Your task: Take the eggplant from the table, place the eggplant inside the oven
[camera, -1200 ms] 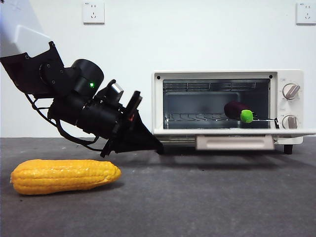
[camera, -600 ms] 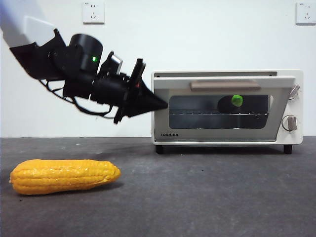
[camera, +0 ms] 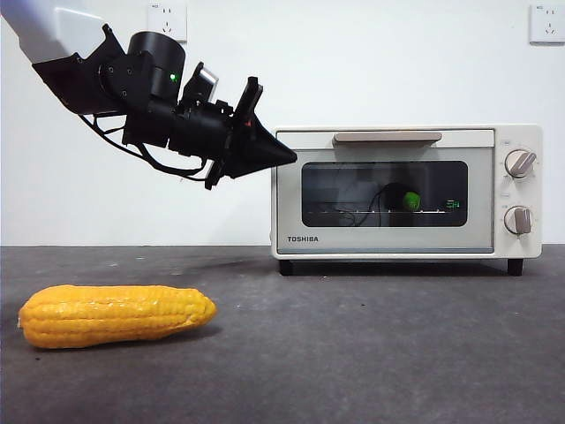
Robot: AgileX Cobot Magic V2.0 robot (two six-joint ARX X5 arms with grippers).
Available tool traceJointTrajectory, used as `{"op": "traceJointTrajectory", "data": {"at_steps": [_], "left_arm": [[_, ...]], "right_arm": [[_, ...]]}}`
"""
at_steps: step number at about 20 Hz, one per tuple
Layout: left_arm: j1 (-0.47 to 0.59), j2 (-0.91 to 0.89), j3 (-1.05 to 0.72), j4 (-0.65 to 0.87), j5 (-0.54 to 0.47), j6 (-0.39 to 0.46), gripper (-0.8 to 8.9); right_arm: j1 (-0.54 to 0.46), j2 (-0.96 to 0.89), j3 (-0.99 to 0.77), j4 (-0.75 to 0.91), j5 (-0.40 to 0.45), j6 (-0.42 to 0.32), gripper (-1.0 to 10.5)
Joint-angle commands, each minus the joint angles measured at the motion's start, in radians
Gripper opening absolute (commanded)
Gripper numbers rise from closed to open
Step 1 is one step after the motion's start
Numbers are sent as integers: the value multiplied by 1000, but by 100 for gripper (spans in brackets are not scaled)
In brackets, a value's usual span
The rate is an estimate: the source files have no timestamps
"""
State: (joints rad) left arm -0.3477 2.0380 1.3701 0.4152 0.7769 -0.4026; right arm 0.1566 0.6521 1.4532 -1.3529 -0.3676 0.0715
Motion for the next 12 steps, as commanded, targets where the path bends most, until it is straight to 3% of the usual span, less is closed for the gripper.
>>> {"op": "traceJointTrajectory", "data": {"at_steps": [1,8,12], "left_arm": [[1,-27,2,-39,17,14,-7],[-3,-198,2,-222,42,66,-7],[-7,-345,2,-370,22,145,-7]], "right_arm": [[1,-4,2,-24,-3,6,-12],[1,0,2,-24,-2,6,-12],[1,0,2,-24,-2,6,-11]]}}
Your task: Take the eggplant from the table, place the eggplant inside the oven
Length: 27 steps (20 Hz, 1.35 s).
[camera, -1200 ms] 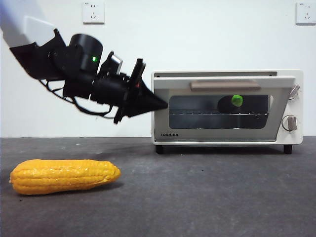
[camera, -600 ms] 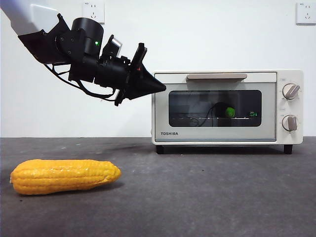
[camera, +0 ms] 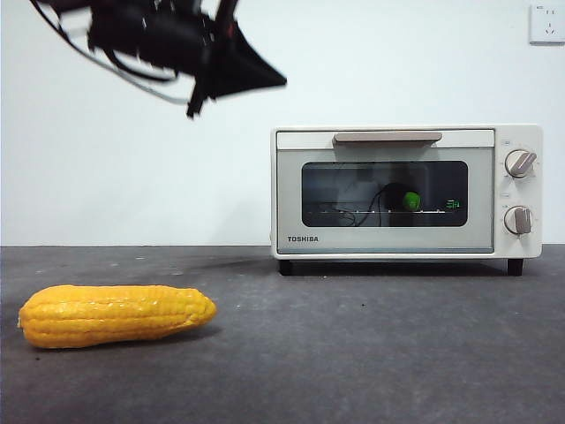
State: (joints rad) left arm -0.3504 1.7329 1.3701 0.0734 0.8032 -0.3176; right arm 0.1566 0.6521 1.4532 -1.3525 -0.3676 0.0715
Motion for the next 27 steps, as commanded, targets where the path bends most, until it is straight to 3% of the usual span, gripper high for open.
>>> {"op": "traceJointTrajectory", "data": {"at_steps": [1,7,12,16,23,27], "left_arm": [[-5,-76,2,-57,-24,68,-7],[-8,-249,2,-196,-159,101,-7],[-31,-364,2,-406,-258,224,-7],[-31,-480,2,-425,-283,223,-7],[-31,-681,2,-539,-457,220,-7],[-31,-729,2,-582,-468,215,-7]], "right_arm": [[1,0,2,-24,-2,6,-11],[1,0,2,-24,1,6,-11],[1,0,2,-24,2,3,1],[1,0,2,-24,19,3,1],[1,0,2,-24,20,3,1],[1,0,2,-24,19,3,1]]}}
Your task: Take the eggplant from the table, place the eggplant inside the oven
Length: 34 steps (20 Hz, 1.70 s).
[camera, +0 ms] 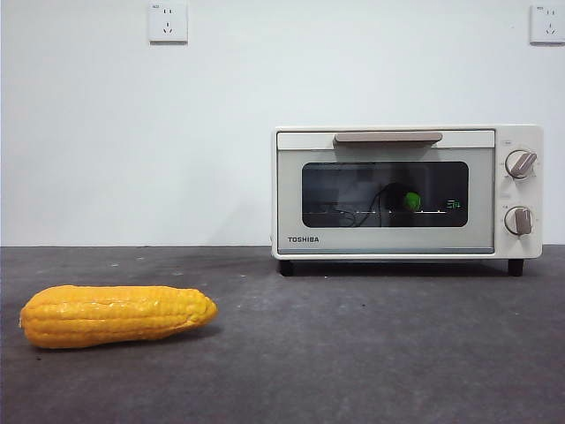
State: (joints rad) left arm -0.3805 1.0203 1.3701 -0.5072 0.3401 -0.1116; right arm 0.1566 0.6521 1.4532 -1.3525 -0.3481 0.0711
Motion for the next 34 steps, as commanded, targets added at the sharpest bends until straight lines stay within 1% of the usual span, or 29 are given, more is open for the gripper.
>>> {"op": "traceJointTrajectory", "data": {"at_steps": [1,20,25,27,30,32,34], "left_arm": [[-1,-27,2,0,-5,9,-7],[-1,-151,8,2,0,7,-5],[4,-151,8,-14,-9,88,-4],[5,-151,8,-14,-48,130,-4],[7,-153,8,-43,-166,235,-4],[15,-163,8,-104,-280,315,-4],[37,-182,8,-185,-411,360,-4]], "right_arm": [[1,0,2,-24,0,3,1],[1,1,2,-24,0,3,1],[1,1,2,-24,0,3,1],[1,1,2,-24,0,3,1],[1,5,2,-24,0,3,1],[1,6,2,-24,0,3,1],[1,10,2,-24,0,3,1]]}}
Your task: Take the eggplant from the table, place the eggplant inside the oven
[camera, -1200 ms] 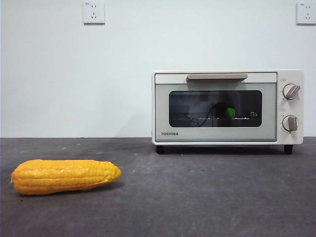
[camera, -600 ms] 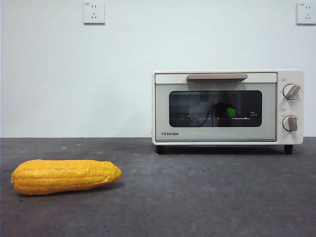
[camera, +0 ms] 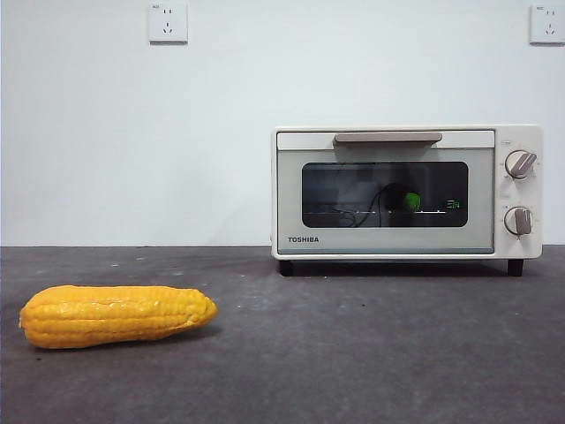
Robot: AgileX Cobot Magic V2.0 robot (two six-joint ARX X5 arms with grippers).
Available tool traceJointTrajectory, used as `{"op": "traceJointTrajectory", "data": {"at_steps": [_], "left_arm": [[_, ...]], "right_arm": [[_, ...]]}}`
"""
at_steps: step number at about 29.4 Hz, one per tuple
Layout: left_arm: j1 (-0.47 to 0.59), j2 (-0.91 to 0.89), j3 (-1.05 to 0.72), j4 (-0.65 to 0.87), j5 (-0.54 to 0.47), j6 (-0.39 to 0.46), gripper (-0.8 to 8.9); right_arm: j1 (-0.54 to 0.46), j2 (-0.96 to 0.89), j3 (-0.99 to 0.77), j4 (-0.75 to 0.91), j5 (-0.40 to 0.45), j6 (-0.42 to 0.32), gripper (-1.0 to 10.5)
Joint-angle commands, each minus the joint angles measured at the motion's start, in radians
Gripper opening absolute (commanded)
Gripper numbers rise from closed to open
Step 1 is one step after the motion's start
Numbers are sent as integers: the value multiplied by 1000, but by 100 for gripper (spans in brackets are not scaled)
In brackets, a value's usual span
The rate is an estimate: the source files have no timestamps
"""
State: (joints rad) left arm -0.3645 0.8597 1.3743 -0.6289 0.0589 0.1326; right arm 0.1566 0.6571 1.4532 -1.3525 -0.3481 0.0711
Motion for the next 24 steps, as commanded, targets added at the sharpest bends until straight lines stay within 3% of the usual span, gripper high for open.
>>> {"op": "traceJointTrajectory", "data": {"at_steps": [1,3,9,14,19,24], "left_arm": [[40,-35,4,-105,-198,127,-4],[83,-63,3,-161,-270,142,-4],[190,-215,-18,-175,-243,178,-4],[239,-376,-107,-88,-241,215,-4],[296,-546,-332,23,-237,200,-4],[358,-669,-609,161,-235,117,-4]], "right_arm": [[1,6,2,-24,0,3,1],[1,9,2,-24,0,3,1],[1,28,2,-24,0,3,1],[1,55,2,-24,0,3,1],[1,90,2,-24,0,3,1],[1,139,2,-24,0,3,1]]}}
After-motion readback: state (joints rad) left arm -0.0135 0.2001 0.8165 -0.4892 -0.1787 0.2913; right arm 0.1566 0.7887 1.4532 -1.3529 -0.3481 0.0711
